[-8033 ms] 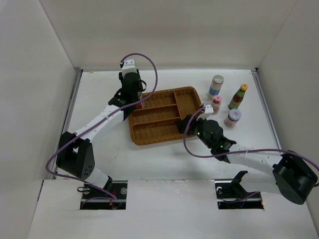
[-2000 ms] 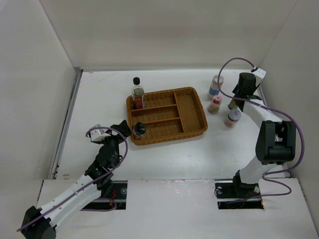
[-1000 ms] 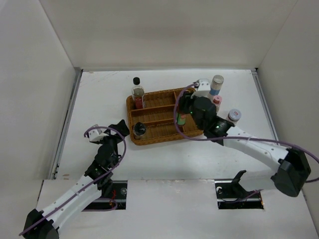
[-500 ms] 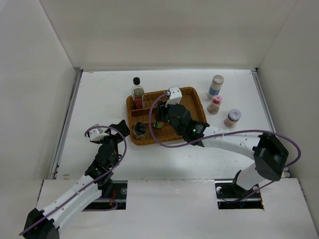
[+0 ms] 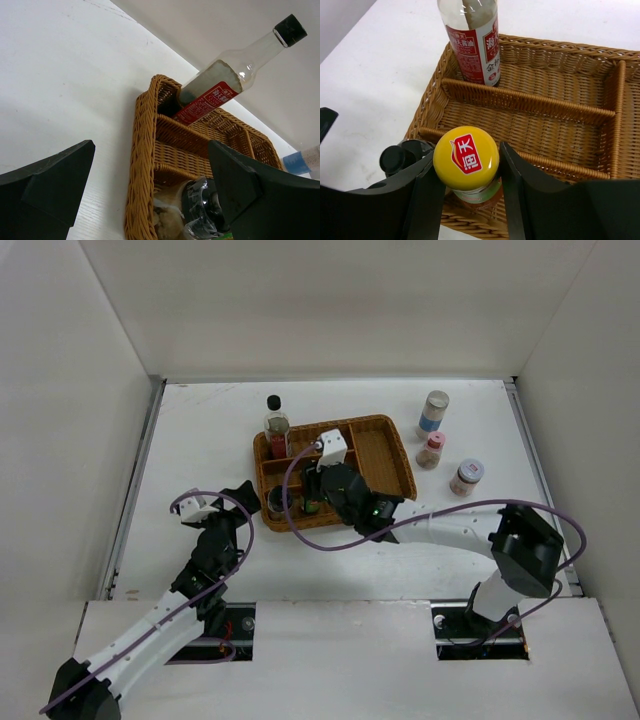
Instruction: Organize the condiment bottles
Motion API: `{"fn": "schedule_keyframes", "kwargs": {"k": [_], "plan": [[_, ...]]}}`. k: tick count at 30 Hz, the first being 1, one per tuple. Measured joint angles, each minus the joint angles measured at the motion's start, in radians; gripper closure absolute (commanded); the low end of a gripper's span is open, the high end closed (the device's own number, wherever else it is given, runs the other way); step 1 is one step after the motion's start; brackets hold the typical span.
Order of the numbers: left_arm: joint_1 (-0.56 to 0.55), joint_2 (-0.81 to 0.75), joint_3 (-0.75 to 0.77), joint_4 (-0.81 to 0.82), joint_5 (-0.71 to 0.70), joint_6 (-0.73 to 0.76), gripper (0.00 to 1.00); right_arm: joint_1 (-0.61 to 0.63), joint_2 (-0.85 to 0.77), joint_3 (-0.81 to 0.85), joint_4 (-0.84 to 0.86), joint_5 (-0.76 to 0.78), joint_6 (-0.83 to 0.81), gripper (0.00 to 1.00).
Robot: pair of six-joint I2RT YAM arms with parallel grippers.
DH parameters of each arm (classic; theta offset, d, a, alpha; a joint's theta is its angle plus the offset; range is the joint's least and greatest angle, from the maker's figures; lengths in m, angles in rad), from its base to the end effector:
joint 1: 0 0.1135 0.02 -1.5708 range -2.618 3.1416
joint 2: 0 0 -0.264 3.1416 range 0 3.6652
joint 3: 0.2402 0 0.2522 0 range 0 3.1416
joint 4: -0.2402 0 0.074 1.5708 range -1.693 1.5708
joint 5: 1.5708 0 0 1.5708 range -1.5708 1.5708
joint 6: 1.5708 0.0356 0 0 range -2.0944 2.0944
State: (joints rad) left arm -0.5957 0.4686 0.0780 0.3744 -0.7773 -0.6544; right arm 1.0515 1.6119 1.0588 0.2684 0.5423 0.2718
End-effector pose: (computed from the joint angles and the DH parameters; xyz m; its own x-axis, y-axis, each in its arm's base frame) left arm 0.1242 -0.0541 0.1933 0.0992 -0.5914 -0.8002 -0.1514 0.7859 -0.5996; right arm 0.2001 0.3130 0.2703 -0.2679 -0.0053 -0.9634 -0.4421 0.8892 0.1180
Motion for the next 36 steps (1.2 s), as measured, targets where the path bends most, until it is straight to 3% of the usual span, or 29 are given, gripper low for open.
{"fn": "schedule_keyframes", "kwargs": {"k": [5,16,24,27,30,36], "plan": [[0.007,0.005,0.000,0.001,0.006,-0.009,0.00,0.003,0.013,-0.011,0.001,0.008,-0.006,0.58],[0.026,0.016,-0.014,0.002,0.027,-0.025,0.00,0.011,0.027,-0.011,0.047,0.014,-0.003,0.22],[0.026,0.005,-0.015,0.000,0.029,-0.028,0.00,-0.032,-0.187,-0.074,0.048,0.007,-0.003,0.07],[0.026,-0.002,-0.015,0.001,0.030,-0.029,0.00,-0.159,-0.288,-0.112,0.045,-0.002,0.001,0.03],[0.028,-0.002,-0.015,0.001,0.030,-0.030,0.00,-0.369,-0.294,-0.105,0.036,0.011,0.002,0.00],[0.032,-0.017,-0.015,-0.005,0.029,-0.031,0.00,-0.704,-0.066,0.056,-0.095,0.026,-0.019,0.00]]}}
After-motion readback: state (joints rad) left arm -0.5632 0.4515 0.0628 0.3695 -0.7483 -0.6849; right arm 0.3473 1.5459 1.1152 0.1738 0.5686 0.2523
